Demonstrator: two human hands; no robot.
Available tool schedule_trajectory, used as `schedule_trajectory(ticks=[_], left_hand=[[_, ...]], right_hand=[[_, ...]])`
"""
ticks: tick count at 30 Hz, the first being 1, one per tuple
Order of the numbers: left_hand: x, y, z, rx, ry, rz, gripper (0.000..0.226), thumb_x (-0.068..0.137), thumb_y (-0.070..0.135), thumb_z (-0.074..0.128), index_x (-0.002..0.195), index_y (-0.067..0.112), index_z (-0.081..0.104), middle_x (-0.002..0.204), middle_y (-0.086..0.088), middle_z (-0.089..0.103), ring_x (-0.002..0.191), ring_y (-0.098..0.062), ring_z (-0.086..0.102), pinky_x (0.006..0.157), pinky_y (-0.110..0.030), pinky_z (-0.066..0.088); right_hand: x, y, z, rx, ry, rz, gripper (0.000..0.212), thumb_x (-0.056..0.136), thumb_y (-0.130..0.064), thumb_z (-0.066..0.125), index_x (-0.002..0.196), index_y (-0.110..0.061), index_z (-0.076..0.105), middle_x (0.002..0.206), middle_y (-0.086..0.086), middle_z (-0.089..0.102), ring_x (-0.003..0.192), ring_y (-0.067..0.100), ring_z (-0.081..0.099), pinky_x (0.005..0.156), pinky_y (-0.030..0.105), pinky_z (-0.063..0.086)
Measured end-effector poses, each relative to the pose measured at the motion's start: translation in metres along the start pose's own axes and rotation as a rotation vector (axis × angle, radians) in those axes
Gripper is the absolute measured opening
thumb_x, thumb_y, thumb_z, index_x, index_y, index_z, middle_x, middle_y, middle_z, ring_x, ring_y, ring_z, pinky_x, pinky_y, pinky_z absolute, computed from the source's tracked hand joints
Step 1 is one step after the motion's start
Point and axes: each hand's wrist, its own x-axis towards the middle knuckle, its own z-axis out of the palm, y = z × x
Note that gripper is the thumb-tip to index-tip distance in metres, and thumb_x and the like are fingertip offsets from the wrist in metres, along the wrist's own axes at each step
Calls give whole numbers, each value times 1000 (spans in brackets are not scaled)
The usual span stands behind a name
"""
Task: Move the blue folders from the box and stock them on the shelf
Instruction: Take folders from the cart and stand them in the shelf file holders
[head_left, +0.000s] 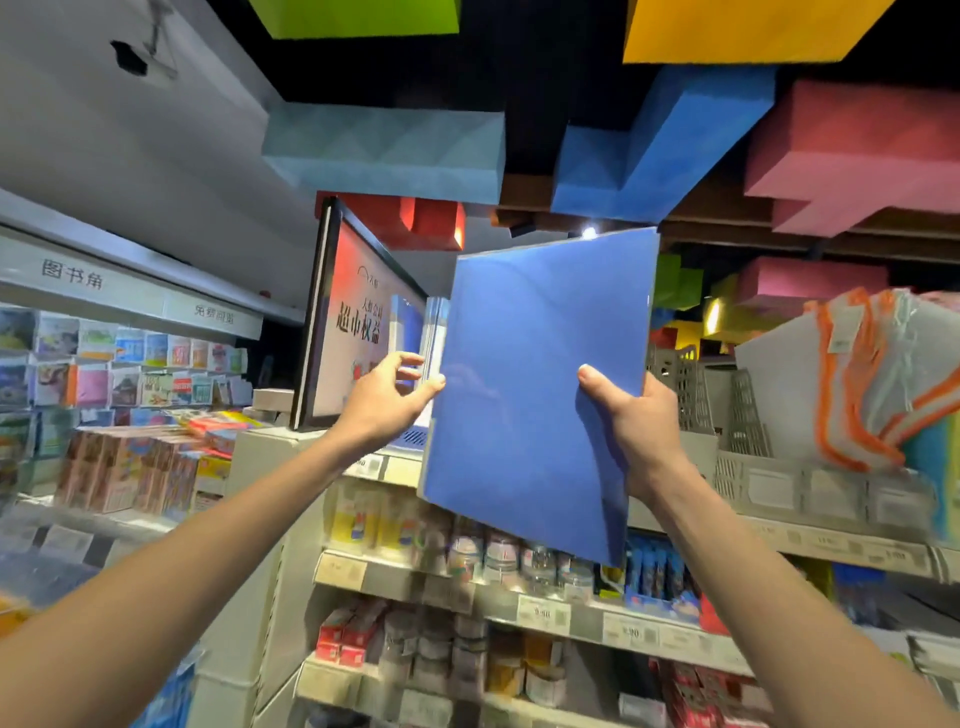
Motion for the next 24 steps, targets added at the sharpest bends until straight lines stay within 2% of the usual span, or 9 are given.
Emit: schedule_trajectory(ticks=[2, 4, 6, 8, 11, 12, 16, 20, 24], left_hand=[[30, -16, 9, 28, -9, 80, 53, 78, 62, 65, 118, 27, 61, 113, 4, 68, 103, -15, 67, 97, -40, 53], [45, -18, 19, 65, -5, 120, 41, 87, 49, 68, 119, 24, 62, 115, 2, 68, 105, -18, 67, 97, -38, 52], [70, -33, 23, 132, -1, 183, 34, 93, 40, 66, 122, 23, 62, 120, 1, 68, 110, -19, 65, 96, -35, 49], [102, -49, 28, 231, -4, 284, 33, 94, 37, 64, 124, 23, 61, 124, 0, 67, 116, -20, 62, 98, -36, 47], [146, -70, 41, 326, -28, 399, 35, 94, 36, 63, 127, 25, 60, 130, -2, 65, 121, -24, 59, 102, -41, 44], [158, -78, 48, 363, -28, 435, 36, 94, 37, 63, 129, 26, 60, 131, -2, 64, 123, -25, 57, 103, -43, 43], [192, -103, 81, 513, -23, 513, 49, 93, 43, 63, 139, 31, 54, 146, -10, 49, 140, -29, 39, 111, -46, 31], [215, -116, 116, 451, 54, 474, 60, 91, 42, 66, 146, 27, 47, 152, -12, 41, 147, -31, 27, 117, -45, 24], [240, -125, 145, 431, 124, 416, 81, 82, 51, 76, 150, 27, 40, 165, -15, 18, 155, -35, 5, 122, -51, 16]], right_hand=[[28, 4, 21, -70, 94, -115, 17, 88, -12, 74, 103, -17, 69, 102, -1, 74, 88, 14, 71, 79, 25, 57], [45, -1, 31, -126, 168, -210, 16, 87, -11, 75, 100, -17, 67, 96, -6, 71, 80, 5, 66, 72, 10, 52], [69, 3, 47, -237, 261, -297, 14, 86, -14, 76, 91, -21, 65, 86, -11, 67, 77, 4, 62, 64, 2, 44], [95, 8, 60, -317, 334, -350, 11, 85, -18, 76, 89, -22, 66, 84, -12, 66, 82, 9, 62, 67, 5, 45], [129, 16, 74, -420, 468, -385, 22, 83, -29, 76, 100, -17, 73, 92, -5, 71, 97, 20, 65, 91, 28, 51], [138, 19, 77, -444, 507, -395, 26, 82, -32, 75, 102, -16, 73, 94, -2, 72, 99, 21, 65, 92, 29, 49], [159, 32, 86, -466, 556, -394, 21, 85, -29, 73, 101, -16, 73, 90, -4, 70, 90, 17, 61, 78, 20, 41], [174, 48, 84, -432, 536, -378, 21, 84, -28, 74, 102, -18, 74, 93, -6, 73, 92, 17, 67, 87, 32, 54], [186, 59, 73, -386, 537, -375, 16, 84, -26, 76, 99, -21, 72, 92, -7, 73, 87, 11, 68, 86, 30, 56]])
